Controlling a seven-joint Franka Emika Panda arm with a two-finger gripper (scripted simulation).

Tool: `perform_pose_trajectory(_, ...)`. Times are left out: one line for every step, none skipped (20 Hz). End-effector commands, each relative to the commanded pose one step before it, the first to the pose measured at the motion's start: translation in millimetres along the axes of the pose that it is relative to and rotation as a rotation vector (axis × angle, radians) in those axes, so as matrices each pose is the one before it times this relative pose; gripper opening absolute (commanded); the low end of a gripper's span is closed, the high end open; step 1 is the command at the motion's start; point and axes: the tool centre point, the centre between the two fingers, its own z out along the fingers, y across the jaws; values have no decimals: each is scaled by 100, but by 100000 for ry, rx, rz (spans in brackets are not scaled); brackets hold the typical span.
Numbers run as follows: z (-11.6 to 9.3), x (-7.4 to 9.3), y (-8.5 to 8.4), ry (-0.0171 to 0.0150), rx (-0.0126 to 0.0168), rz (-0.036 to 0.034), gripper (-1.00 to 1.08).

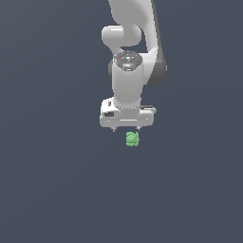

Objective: Pick up the object and move it to a goal position.

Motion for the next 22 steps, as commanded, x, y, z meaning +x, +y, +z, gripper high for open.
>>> perform_pose_trajectory(0, 0, 1, 0, 0, 0, 100)
perform_pose_trajectory(54, -43, 81, -154, -18, 119, 100)
perform_pose_trajectory(162, -125, 244, -458, -47, 356, 100)
perform_pose_trajectory(263, -204, 400, -749, -73, 582, 100)
perform_pose_trajectory(355, -280, 549, -1028, -93, 798, 100)
perform_pose_trajectory(422, -338, 673, -1255, -101, 973, 100)
perform_pose_trajectory(341, -281, 575, -1061, -72, 819, 100)
perform_pose_trajectory(220, -189, 407, -737, -41, 565, 100)
perform_pose_trajectory(107, -104, 240, -419, -17, 317, 100)
perform_pose_trajectory(19, -28, 87, -137, -1, 99, 100)
perform_pose_trajectory(-32, 23, -37, 76, 6, -61, 100)
perform_pose_trajectory(-31, 38, -115, 185, 2, -135, 100)
perform_pose_trajectory(53, 16, -121, 132, -14, -79, 100)
perform_pose_trajectory(145, -16, -122, 62, -27, -15, 100)
perform_pose_trajectory(189, -42, -151, 79, -57, 7, 100)
perform_pose_trajectory(246, -46, -187, 81, -55, 5, 100)
perform_pose_trajectory(279, -49, -234, 123, -61, -16, 100)
perform_pose_trajectory(310, -57, -279, 166, -69, -34, 100)
perform_pose_trajectory(338, -69, -324, 210, -77, -50, 100)
perform_pose_trajectory(390, -80, -357, 211, -72, -51, 100)
perform_pose_trajectory(426, -101, -394, 240, -79, -55, 100)
perform_pose_trajectory(473, -121, -429, 250, -77, -56, 100)
